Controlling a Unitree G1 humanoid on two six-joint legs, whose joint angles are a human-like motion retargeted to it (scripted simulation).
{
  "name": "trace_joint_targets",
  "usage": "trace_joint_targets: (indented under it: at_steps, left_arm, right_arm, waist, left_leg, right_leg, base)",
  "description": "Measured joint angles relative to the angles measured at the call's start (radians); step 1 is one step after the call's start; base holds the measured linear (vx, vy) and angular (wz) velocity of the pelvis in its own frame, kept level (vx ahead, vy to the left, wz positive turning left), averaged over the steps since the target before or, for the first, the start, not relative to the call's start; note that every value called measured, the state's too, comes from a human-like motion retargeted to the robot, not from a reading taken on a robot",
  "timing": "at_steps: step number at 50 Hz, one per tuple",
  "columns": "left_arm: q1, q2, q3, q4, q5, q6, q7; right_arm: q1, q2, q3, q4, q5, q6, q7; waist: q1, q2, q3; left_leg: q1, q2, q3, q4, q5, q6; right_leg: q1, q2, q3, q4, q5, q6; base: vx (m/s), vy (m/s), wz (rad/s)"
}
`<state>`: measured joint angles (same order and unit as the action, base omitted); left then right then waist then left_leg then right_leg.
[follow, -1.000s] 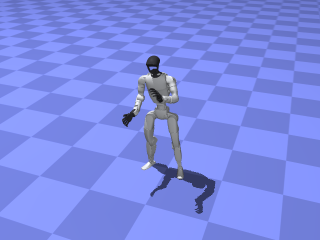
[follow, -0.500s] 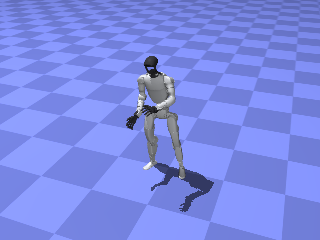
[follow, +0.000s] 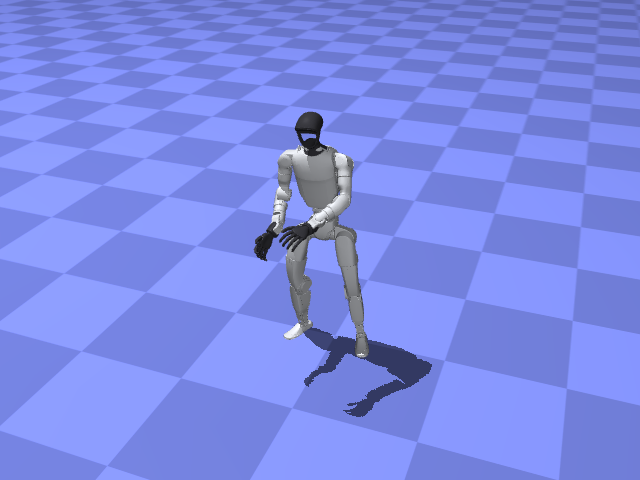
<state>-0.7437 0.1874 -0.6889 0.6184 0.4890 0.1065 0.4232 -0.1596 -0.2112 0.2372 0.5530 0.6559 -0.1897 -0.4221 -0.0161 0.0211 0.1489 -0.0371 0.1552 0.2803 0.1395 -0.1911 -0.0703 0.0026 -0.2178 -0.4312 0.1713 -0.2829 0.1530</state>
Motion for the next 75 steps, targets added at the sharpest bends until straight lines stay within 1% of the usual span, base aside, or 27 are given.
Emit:
trace_joint_targets:
  at_steps: [3, 5, 8, 10, 12, 15, 17, 21, 23, 25, 27, 30, 33, 37, 40, 43, 47, 50, 52, 55, 58, 60, 62, 64, 68, 72, 75]
  left_arm:
    - [0.010, -0.028, -0.064, 0.088, 0.027, -0.003, 0.011]
    - [0.058, 0.021, -0.030, -0.035, 0.014, -0.034, 0.083]
    - [0.168, 0.128, 0.103, -0.355, -0.040, -0.083, 0.097]
    - [0.218, 0.173, 0.210, -0.527, -0.062, -0.089, 0.102]
    - [0.267, 0.190, 0.273, -0.641, -0.079, -0.092, 0.097]
    - [0.306, 0.190, 0.285, -0.685, -0.080, -0.084, 0.110]
    - [0.275, 0.172, 0.231, -0.569, -0.066, -0.066, 0.117]
    - [0.143, 0.068, 0.057, -0.081, -0.033, 0.005, 0.015]
    - [0.101, 0.022, 0.007, 0.102, -0.029, 0.010, -0.014]
    - [0.106, 0.030, 0.004, 0.134, -0.042, -0.023, 0.060]
    - [0.152, 0.070, 0.042, 0.053, -0.104, -0.076, 0.159]
    - [0.244, 0.115, 0.114, -0.091, -0.274, -0.144, 0.218]
    - [0.320, 0.109, 0.183, -0.142, -0.534, -0.187, 0.203]
    - [0.361, 0.030, 0.318, -0.061, -1.078, -0.258, 0.132]
    - [0.334, -0.022, 0.437, 0.063, -1.421, -0.279, 0.056]
    - [0.291, -0.032, 0.500, 0.164, -1.570, -0.271, -0.029]
    - [0.257, -0.038, 0.470, 0.183, -1.665, -0.241, -0.153]
    - [0.243, -0.048, 0.403, 0.140, -1.655, -0.241, -0.199]
    - [0.230, -0.062, 0.378, 0.089, -1.644, -0.261, -0.180]
    - [0.226, -0.078, 0.376, -0.039, -1.617, -0.302, -0.121]
    - [0.254, -0.062, 0.384, -0.251, -1.482, -0.348, -0.042]
    - [0.275, -0.023, 0.376, -0.386, -1.302, -0.394, -0.003]
    - [0.290, -0.008, 0.372, -0.538, -1.229, -0.400, 0.060]
    - [0.300, 0.029, 0.374, -0.688, -1.118, -0.395, 0.101]
    - [0.247, 0.131, 0.416, -0.927, -0.933, -0.391, 0.143]
    - [0.054, 0.284, 0.454, -1.098, -0.680, -0.365, 0.268]
    - [-0.126, 0.432, 0.468, -1.150, -0.492, -0.312, 0.352]
  right_arm:
    - [-0.012, 0.020, 0.008, 0.022, 0.011, 0.004, -0.004]
    - [-0.018, 0.027, 0.000, 0.018, -0.012, 0.005, -0.008]
    - [-0.012, 0.028, -0.023, -0.015, -0.046, 0.009, 0.016]
    - [-0.017, 0.019, -0.029, -0.032, -0.041, 0.017, 0.013]
    - [-0.009, 0.013, -0.026, -0.034, -0.037, 0.025, 0.015]
    - [0.001, 0.004, -0.003, -0.019, -0.036, 0.042, 0.009]
    - [-0.014, 0.001, 0.021, 0.009, -0.029, 0.047, 0.002]
    - [-0.051, 0.025, 0.063, 0.097, 0.032, 0.050, 0.022]
    - [-0.077, 0.046, 0.065, 0.150, 0.086, 0.047, 0.027]
    - [-0.102, 0.065, 0.049, 0.191, 0.137, 0.034, 0.010]
    - [-0.114, 0.073, 0.019, 0.204, 0.167, 0.013, -0.014]
    - [-0.112, 0.069, -0.024, 0.195, 0.182, -0.005, -0.025]
    - [-0.109, 0.060, -0.050, 0.208, 0.211, 0.000, -0.008]
    - [-0.133, 0.061, -0.073, 0.269, 0.277, 0.013, -0.021]
    - [-0.155, 0.057, -0.083, 0.271, 0.217, 0.013, -0.082]
    - [-0.162, 0.022, -0.050, 0.163, -0.061, 0.030, -0.152]
    - [-0.204, -0.102, 0.076, -0.063, -0.674, 0.137, -0.142]
    - [-0.280, -0.197, 0.190, -0.216, -0.982, 0.169, -0.043]
    - [-0.339, -0.225, 0.253, -0.291, -1.057, 0.174, 0.004]
    - [-0.401, -0.236, 0.305, -0.375, -1.100, 0.189, -0.003]
    - [-0.418, -0.241, 0.274, -0.474, -1.135, 0.183, -0.047]
    - [-0.410, -0.248, 0.230, -0.556, -1.156, 0.162, -0.071]
    - [-0.403, -0.243, 0.189, -0.640, -1.172, 0.160, -0.090]
    - [-0.399, -0.247, 0.153, -0.732, -1.184, 0.154, -0.106]
    - [-0.449, -0.293, 0.103, -0.898, -1.208, 0.131, -0.133]
    - [-0.626, -0.402, 0.074, -1.016, -1.265, 0.142, -0.165]
    - [-0.798, -0.498, 0.073, -1.043, -1.323, 0.171, -0.199]
  waist:
    - [-0.028, -0.006, -0.010]
    - [-0.031, -0.005, -0.007]
    - [-0.002, 0.000, 0.008]
    - [0.022, 0.014, 0.026]
    - [0.048, 0.010, 0.040]
    - [0.064, -0.003, 0.043]
    - [0.051, -0.012, 0.045]
    - [-0.006, -0.031, 0.040]
    - [-0.035, -0.036, 0.041]
    - [-0.054, -0.034, 0.048]
    - [-0.054, -0.028, 0.060]
    - [-0.029, -0.019, 0.082]
    - [0.014, -0.017, 0.112]
    - [0.050, -0.021, 0.160]
    - [0.049, -0.023, 0.195]
    - [0.027, -0.026, 0.231]
    - [-0.007, -0.044, 0.282]
    - [-0.020, -0.073, 0.312]
    - [-0.019, -0.094, 0.332]
    - [-0.009, -0.120, 0.346]
    - [0.005, -0.135, 0.344]
    - [0.014, -0.139, 0.339]
    - [0.023, -0.138, 0.326]
    - [0.030, -0.134, 0.291]
    - [0.038, -0.118, 0.183]
    - [0.042, -0.098, 0.076]
    - [0.041, -0.082, -0.010]
  left_leg:
    - [-0.003, -0.004, -0.010, -0.007, 0.003, -0.016]
    - [0.004, -0.002, -0.001, -0.010, 0.004, -0.027]
    - [0.023, 0.004, 0.036, -0.008, -0.003, -0.031]
    - [0.043, 0.001, 0.057, -0.040, 0.016, -0.046]
    - [0.058, -0.002, 0.081, -0.037, 0.010, -0.034]
    - [0.060, -0.008, 0.100, -0.022, 0.001, -0.017]
    - [0.052, -0.011, 0.097, -0.006, -0.007, -0.009]
    - [0.036, -0.017, 0.071, 0.011, -0.013, -0.007]
    - [0.032, -0.018, 0.059, 0.010, -0.012, -0.017]
    - [0.033, -0.016, 0.055, 0.003, -0.009, -0.031]
    - [0.037, -0.015, 0.062, -0.008, -0.004, -0.046]
    - [0.045, -0.014, 0.086, -0.024, 0.003, -0.059]
    - [0.049, -0.021, 0.111, -0.036, 0.007, -0.053]
    - [0.044, -0.037, 0.128, -0.040, 0.011, -0.039]
    - [0.035, -0.048, 0.123, -0.040, 0.016, -0.042]
    - [0.027, -0.056, 0.112, -0.045, 0.024, -0.055]
    - [0.025, -0.062, 0.108, -0.067, 0.040, -0.071]
    - [0.031, -0.062, 0.123, -0.089, 0.048, -0.079]
    - [0.035, -0.061, 0.141, -0.104, 0.047, -0.080]
    - [0.036, -0.060, 0.174, -0.121, 0.037, -0.078]
    - [0.034, -0.060, 0.204, -0.121, 0.016, -0.082]
    - [0.043, -0.059, 0.216, -0.113, -0.002, -0.088]
    - [0.057, -0.063, 0.224, -0.103, -0.017, -0.086]
    - [0.062, -0.066, 0.226, -0.089, -0.030, -0.083]
    - [0.072, -0.070, 0.217, -0.054, -0.046, -0.067]
    - [0.077, -0.067, 0.202, 0.004, -0.060, -0.051]
    - [0.084, -0.059, 0.196, 0.057, -0.071, -0.049]
  right_leg:
    - [-0.007, -0.007, -0.007, 0.019, -0.007, -0.015]
    - [-0.010, -0.005, 0.003, 0.025, -0.009, -0.035]
    - [-0.017, 0.001, 0.042, 0.023, -0.008, -0.060]
    - [0.032, 0.032, 0.075, -0.115, 0.044, -0.109]
    - [0.040, 0.032, 0.097, -0.134, 0.056, -0.103]
    - [0.041, 0.024, 0.116, -0.147, 0.068, -0.087]
    - [0.044, 0.019, 0.113, -0.153, 0.073, -0.075]
    - [0.055, 0.011, 0.087, -0.158, 0.077, -0.066]
    - [0.058, 0.011, 0.076, -0.156, 0.075, -0.070]
    - [0.056, 0.013, 0.073, -0.151, 0.074, -0.078]
    - [0.049, 0.015, 0.080, -0.147, 0.075, -0.086]
    - [0.033, 0.017, 0.103, -0.144, 0.079, -0.091]
    - [0.018, 0.013, 0.126, -0.152, 0.089, -0.082]
    - [0.009, 0.000, 0.138, -0.169, 0.106, -0.062]
    - [0.010, -0.010, 0.131, -0.180, 0.115, -0.052]
    - [0.010, -0.016, 0.119, -0.186, 0.122, -0.049]
    - [0.000, -0.018, 0.115, -0.185, 0.132, -0.047]
    - [-0.013, -0.013, 0.124, -0.185, 0.138, -0.042]
    - [-0.023, -0.010, 0.133, -0.188, 0.137, -0.037]
    - [-0.041, -0.006, 0.145, -0.198, 0.130, -0.024]
    - [-0.053, -0.008, 0.155, -0.206, 0.116, -0.004]
    - [-0.046, -0.011, 0.159, -0.207, 0.105, 0.009]
    - [-0.034, -0.017, 0.163, -0.207, 0.097, 0.019]
    - [-0.027, -0.024, 0.168, -0.202, 0.094, 0.024]
    - [-0.011, -0.038, 0.179, -0.182, 0.092, 0.023]
    - [0.008, -0.049, 0.191, -0.150, 0.095, 0.009]
    - [0.025, -0.057, 0.194, -0.118, 0.099, -0.006]
  base:
    - [0.03, 0.07, 0.19]
    - [0.02, 0.05, -0.24]
    - [0.02, 0.03, -0.61]
    - [-0.01, 0.02, -0.70]
    - [0.00, 0.04, -0.61]
    - [-0.01, 0.04, -0.34]
    - [-0.01, 0.03, 0.05]
    - [-0.02, 0.06, 0.30]
    - [-0.02, 0.05, 0.29]
    - [0.00, 0.00, 0.00]
    - [-0.01, 0.02, -0.10]
    - [-0.03, 0.03, -0.36]
    - [-0.05, 0.03, -0.40]
    - [-0.07, 0.03, -0.19]
    - [-0.08, 0.04, 0.09]
    - [-0.09, 0.04, 0.20]
    - [-0.11, 0.05, 0.06]
    - [-0.11, 0.04, -0.19]
    - [-0.10, 0.03, -0.35]
    - [-0.06, 0.03, -0.39]
    - [0.01, 0.04, -0.34]
    - [0.07, 0.05, -0.25]
    - [0.12, 0.06, -0.18]
    - [0.16, 0.08, -0.11]
    - [0.22, 0.10, -0.03]
    - [0.26, 0.11, 0.02]
    - [0.28, 0.12, 0.04]
